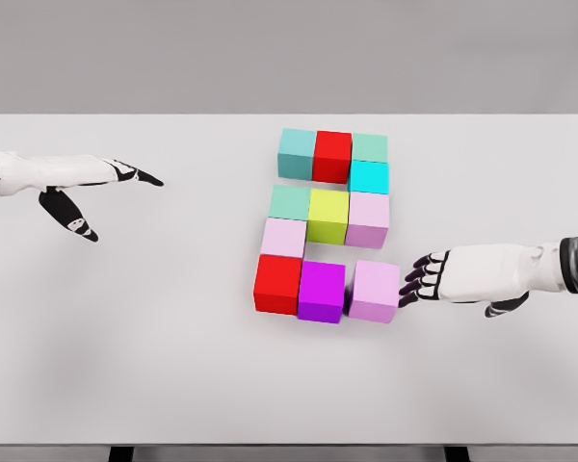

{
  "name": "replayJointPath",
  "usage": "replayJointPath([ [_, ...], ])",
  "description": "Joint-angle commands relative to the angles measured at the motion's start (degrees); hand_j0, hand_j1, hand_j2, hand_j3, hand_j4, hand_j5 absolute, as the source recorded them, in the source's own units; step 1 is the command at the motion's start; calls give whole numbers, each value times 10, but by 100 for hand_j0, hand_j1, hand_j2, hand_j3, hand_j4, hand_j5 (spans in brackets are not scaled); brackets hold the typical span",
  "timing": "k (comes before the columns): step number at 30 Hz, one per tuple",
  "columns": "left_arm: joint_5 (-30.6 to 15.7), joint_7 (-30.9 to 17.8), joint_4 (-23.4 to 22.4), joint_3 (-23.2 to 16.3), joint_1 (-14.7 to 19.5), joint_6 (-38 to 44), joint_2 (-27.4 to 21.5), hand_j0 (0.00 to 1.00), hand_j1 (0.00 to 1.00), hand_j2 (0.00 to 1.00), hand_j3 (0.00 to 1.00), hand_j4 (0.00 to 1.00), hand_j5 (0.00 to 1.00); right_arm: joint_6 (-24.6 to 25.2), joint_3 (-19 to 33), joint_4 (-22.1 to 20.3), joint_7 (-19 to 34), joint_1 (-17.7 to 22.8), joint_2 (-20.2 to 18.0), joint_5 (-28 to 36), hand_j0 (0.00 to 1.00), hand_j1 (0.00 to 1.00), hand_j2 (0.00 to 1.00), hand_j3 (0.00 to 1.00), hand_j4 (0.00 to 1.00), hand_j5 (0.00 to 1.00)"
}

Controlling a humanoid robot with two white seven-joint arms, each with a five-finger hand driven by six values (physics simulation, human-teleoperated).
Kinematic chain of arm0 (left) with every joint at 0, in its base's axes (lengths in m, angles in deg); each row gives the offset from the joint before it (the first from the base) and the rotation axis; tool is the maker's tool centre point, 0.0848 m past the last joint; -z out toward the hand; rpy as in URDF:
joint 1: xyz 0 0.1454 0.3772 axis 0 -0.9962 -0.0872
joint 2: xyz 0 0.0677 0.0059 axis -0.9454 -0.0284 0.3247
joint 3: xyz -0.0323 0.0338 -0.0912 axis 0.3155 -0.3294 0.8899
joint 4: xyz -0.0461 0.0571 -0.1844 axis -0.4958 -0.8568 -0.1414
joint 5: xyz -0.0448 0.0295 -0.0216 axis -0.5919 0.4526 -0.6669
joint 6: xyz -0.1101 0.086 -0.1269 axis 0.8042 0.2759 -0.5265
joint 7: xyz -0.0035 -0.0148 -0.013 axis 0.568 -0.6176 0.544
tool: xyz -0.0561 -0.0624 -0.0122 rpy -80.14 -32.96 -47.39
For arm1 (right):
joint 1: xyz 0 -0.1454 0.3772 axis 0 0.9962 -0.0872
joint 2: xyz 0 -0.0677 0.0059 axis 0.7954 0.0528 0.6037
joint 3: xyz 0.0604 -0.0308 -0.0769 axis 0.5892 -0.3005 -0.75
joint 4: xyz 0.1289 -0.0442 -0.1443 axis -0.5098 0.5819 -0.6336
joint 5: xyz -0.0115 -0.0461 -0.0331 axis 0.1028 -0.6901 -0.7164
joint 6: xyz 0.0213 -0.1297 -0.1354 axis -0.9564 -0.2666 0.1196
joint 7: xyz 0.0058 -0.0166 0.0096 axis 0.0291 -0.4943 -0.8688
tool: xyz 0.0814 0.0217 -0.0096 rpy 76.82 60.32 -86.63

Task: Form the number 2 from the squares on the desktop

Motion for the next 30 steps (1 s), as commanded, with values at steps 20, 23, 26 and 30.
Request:
replayJointPath([
  [20,-4,0,-16,0,-1,1,-7,100,100,100,100,100,100,1,5,43,0,-11,24,-9,100,100,100,100,100,100],
  [23,-4,0,-17,0,-1,1,-7,100,100,100,100,100,100,1,2,21,0,-10,24,-9,100,100,100,100,100,100],
  [26,-4,0,-16,0,-1,1,-7,100,100,100,100,100,100,1,2,18,0,-10,24,-9,100,100,100,100,100,100],
  [30,-4,0,-16,0,-1,1,-7,100,100,100,100,100,100,1,2,16,0,-10,24,-8,100,100,100,100,100,100],
])
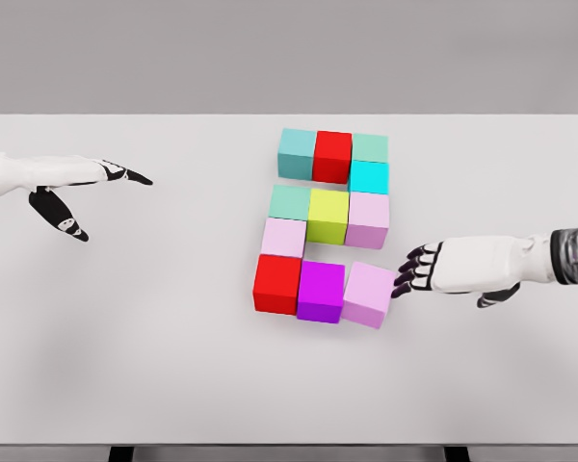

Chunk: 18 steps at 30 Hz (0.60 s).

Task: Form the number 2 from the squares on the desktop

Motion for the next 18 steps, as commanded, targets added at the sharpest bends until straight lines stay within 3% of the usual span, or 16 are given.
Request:
replayJointPath([
  [1,-4,0,0,1,0,1,0,100,100,100,100,100,100,1,1,-2,0,0,0,4,100,100,100,100,100,100],
  [9,-4,0,1,1,0,1,-1,100,100,100,100,100,100,1,6,57,0,-3,0,4,100,100,100,100,100,100],
  [18,-4,0,1,2,0,1,-2,100,100,100,100,100,100,1,5,59,0,-8,19,3,100,100,100,100,100,100],
])
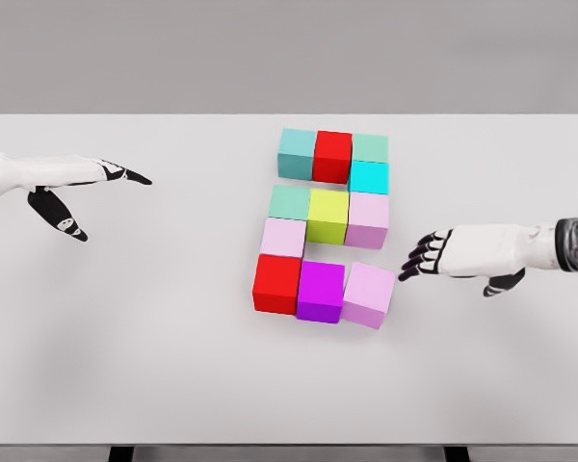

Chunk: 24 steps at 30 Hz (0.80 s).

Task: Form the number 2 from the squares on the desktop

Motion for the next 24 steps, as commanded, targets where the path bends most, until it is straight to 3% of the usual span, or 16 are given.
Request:
replayJointPath([
  [1,-4,0,0,1,0,1,0,100,100,100,100,100,100,1,1,-1,0,-1,1,3,100,100,100,100,100,100],
  [24,-4,0,0,2,0,1,-1,100,100,100,100,100,100,1,2,-27,0,-9,8,20,100,100,100,100,100,100],
])
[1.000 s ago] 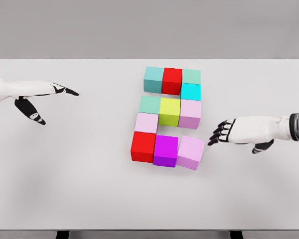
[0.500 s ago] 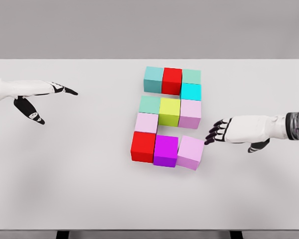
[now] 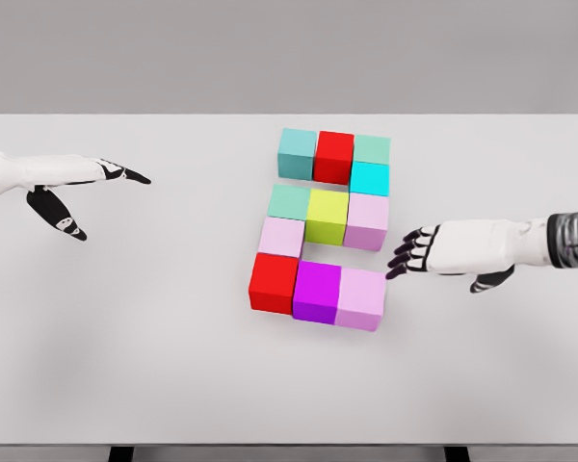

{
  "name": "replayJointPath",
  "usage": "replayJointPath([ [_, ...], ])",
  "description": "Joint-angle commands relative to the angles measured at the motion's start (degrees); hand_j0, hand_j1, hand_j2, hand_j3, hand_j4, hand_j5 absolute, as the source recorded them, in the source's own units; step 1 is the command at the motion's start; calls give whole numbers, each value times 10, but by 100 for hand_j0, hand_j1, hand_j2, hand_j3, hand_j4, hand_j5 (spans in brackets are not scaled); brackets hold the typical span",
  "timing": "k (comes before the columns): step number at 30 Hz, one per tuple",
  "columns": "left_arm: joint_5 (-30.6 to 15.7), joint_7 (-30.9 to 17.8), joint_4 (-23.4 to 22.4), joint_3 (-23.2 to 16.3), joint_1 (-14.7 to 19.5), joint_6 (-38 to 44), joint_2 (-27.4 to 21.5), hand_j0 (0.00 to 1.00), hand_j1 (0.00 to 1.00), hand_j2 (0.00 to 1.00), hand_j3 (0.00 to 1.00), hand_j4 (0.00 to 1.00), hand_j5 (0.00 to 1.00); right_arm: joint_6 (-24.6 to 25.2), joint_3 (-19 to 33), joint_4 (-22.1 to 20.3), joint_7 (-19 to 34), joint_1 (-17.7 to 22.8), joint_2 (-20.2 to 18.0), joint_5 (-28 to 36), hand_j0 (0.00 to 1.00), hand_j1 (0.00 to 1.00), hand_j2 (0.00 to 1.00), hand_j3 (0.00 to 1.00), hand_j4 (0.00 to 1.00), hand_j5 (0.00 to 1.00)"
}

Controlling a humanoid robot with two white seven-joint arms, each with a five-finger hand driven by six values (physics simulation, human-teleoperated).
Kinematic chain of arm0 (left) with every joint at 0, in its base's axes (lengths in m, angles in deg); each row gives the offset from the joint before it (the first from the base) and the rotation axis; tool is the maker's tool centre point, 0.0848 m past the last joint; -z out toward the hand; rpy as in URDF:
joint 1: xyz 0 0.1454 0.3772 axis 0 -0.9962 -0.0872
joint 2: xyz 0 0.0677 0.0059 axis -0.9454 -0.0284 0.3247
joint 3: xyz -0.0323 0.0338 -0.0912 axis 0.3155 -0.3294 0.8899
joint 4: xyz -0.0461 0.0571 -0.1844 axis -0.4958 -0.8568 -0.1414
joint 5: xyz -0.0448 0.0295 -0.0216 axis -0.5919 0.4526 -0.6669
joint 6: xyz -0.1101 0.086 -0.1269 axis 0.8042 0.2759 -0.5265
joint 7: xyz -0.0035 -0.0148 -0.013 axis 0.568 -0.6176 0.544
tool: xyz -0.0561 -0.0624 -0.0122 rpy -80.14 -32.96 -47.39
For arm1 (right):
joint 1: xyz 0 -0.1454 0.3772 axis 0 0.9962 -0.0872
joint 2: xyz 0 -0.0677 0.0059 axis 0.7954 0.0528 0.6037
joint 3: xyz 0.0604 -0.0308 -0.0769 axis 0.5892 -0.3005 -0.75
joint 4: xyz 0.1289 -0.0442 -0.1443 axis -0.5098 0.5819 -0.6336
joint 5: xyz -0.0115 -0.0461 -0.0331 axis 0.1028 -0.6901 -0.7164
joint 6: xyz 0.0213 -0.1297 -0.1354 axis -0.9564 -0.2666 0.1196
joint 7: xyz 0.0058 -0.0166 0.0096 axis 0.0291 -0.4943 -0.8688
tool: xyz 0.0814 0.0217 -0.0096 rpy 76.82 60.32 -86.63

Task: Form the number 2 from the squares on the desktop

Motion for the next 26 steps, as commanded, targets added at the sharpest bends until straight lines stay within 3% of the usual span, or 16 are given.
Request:
replayJointPath([
  [1,-4,0,0,1,0,1,0,100,100,100,100,100,100,1,0,-3,0,-1,1,8,100,100,100,100,100,100],
  [6,-4,0,0,1,0,1,0,100,100,100,100,100,100,1,2,20,0,-11,-2,37,100,100,100,100,100,100],
  [12,-3,0,-4,0,-2,1,7,100,100,100,100,100,100,1,37,95,0,-21,-5,73,100,100,100,100,100,100],
  [18,-3,0,-26,0,-4,1,5,100,100,100,100,100,100,1,56,202,0,-19,-18,233,100,100,100,100,100,100],
  [26,-4,0,-41,0,-7,1,1,100,100,100,100,100,100,1,55,206,0,-18,-19,241,100,100,100,100,100,100],
])
